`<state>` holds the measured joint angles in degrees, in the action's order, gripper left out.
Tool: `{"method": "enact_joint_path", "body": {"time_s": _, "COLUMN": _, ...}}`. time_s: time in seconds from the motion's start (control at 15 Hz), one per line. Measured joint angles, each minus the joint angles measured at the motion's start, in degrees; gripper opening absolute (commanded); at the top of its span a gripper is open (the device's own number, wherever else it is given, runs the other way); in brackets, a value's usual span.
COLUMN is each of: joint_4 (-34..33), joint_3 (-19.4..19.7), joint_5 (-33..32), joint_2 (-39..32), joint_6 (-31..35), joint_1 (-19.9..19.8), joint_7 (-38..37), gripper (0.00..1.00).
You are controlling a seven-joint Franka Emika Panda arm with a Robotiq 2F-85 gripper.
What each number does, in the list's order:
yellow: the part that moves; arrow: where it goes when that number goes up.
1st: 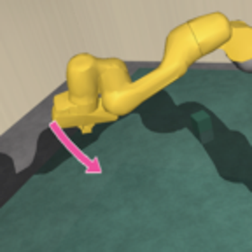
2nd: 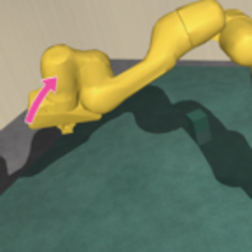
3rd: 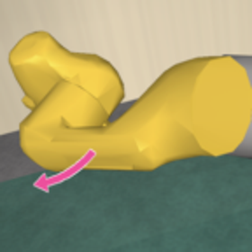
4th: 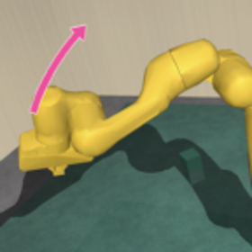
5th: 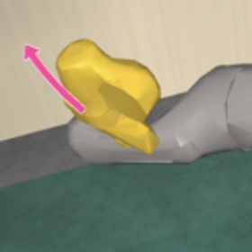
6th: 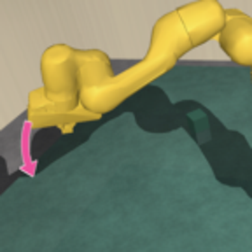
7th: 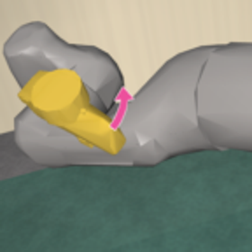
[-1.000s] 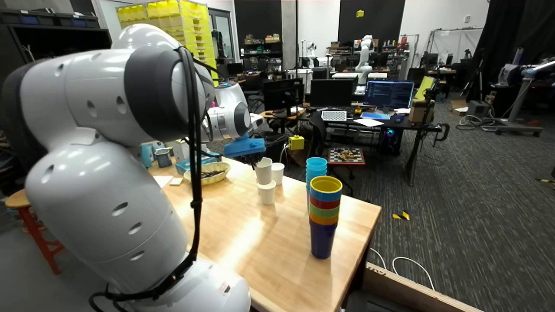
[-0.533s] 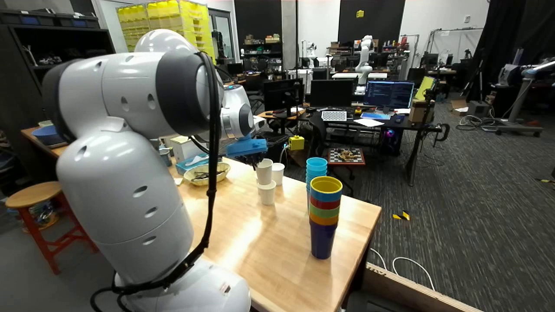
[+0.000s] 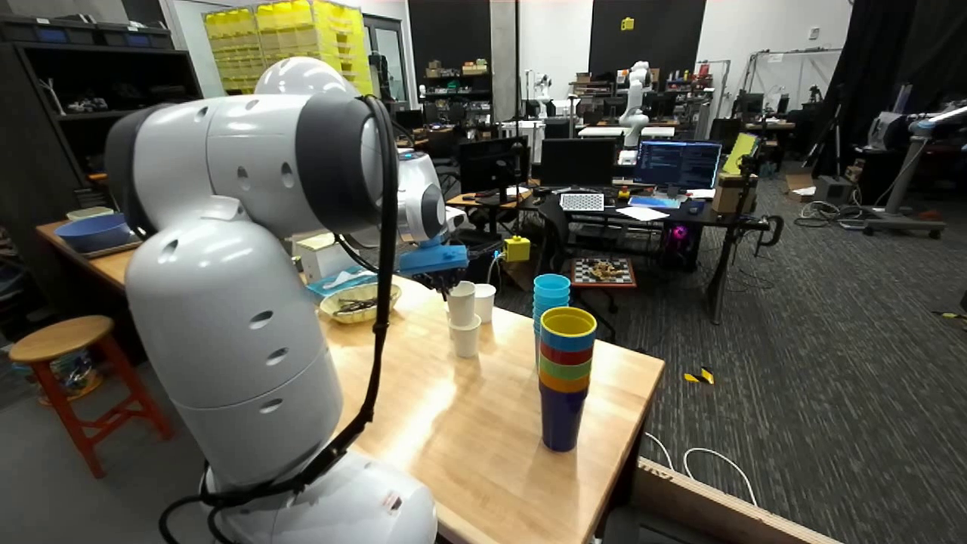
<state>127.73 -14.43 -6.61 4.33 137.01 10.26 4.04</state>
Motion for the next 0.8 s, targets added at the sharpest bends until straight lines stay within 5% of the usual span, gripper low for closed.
{"method": "enact_joint_path", "body": {"time_s": 0.8, "joint_4": 0.0, "joint_3": 1.8, "joint_5": 0.5, "joint_2": -2.9, "joint_6": -0.3, "joint_1": -0.1, "joint_7": 0.0, "gripper": 0.01}}
